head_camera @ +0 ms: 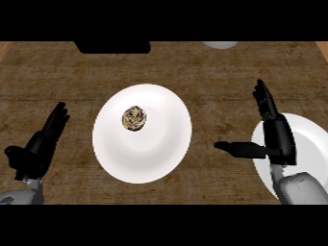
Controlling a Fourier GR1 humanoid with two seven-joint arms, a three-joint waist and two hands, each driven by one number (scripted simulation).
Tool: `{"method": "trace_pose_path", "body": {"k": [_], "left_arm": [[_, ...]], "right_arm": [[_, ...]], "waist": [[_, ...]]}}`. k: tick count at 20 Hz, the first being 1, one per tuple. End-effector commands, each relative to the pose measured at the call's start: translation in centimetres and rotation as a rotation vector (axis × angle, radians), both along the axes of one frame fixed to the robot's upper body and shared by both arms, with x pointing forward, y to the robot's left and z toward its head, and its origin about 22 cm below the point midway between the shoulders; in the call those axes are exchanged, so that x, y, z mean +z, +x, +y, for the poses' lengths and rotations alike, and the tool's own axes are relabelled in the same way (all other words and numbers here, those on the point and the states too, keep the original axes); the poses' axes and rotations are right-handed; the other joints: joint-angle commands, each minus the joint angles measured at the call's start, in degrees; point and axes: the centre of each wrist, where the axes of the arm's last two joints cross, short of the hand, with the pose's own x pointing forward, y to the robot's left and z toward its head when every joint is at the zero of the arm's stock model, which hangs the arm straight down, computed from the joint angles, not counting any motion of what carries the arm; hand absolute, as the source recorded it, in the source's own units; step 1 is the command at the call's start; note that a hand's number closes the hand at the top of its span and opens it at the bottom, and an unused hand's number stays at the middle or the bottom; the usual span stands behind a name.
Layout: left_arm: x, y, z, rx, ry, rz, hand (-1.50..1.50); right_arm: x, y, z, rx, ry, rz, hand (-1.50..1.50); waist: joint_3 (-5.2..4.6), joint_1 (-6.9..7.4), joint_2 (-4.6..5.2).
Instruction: Pick the cupcake from the plate and place it in the plate
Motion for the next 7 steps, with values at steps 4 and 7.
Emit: {"method": "trace_pose_path", "body": {"k": [4, 7], "left_arm": [[1.1, 1.3, 1.4, -0.004, 0.011, 0.002, 0.00], [1.1, 1.0, 0.8, 0.002, 0.011, -0.002, 0.00]], "right_arm": [[-3.6, 1.1, -4.6, 0.019, -0.026, 0.003, -1.50], [-4.9, -0.7, -4.1, 0.011, -0.052, -0.021, -1.50]], "waist": [[-0.03, 0.21, 0.00], [-0.04, 0.09, -0.06]]}}
